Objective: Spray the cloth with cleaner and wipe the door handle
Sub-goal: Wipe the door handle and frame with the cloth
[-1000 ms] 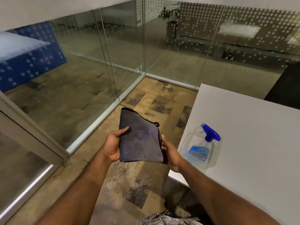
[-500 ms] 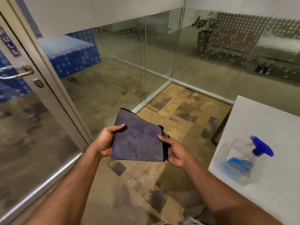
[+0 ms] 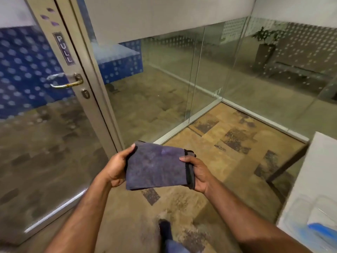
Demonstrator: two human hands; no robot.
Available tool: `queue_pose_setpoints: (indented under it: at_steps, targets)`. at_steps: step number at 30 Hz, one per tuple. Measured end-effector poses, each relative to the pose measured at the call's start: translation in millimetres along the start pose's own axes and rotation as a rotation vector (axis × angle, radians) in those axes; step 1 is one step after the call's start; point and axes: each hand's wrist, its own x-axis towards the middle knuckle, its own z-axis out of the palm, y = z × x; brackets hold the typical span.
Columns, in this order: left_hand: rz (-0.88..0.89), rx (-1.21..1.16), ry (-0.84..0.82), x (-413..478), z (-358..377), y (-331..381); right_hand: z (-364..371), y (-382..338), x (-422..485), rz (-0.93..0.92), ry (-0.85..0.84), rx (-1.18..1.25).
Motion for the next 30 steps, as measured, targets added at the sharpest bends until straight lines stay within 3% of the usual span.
queue_pose_setpoints:
  at_steps: [6,12,24,30]
  targets:
    - [0.079,0.058,0.081,44.6,-42.8,41.3,29.9,-9.3,89.2,-0.012,-0.141,0.096]
    - [0.159,0.159,0.299,99.7,-70.4,98.8,66.4,-40.2,173.2,0.0,-0.25,0.131]
    - [0.395,0.149,0.329,137.4,-130.0,218.6,151.7,-103.6,282.6,0.22,-0.358,-0.003]
    - [0.4,0.276,0.371,137.1,-168.6,263.7,199.4,-97.8,316.0,0.104,-0.307,0.142]
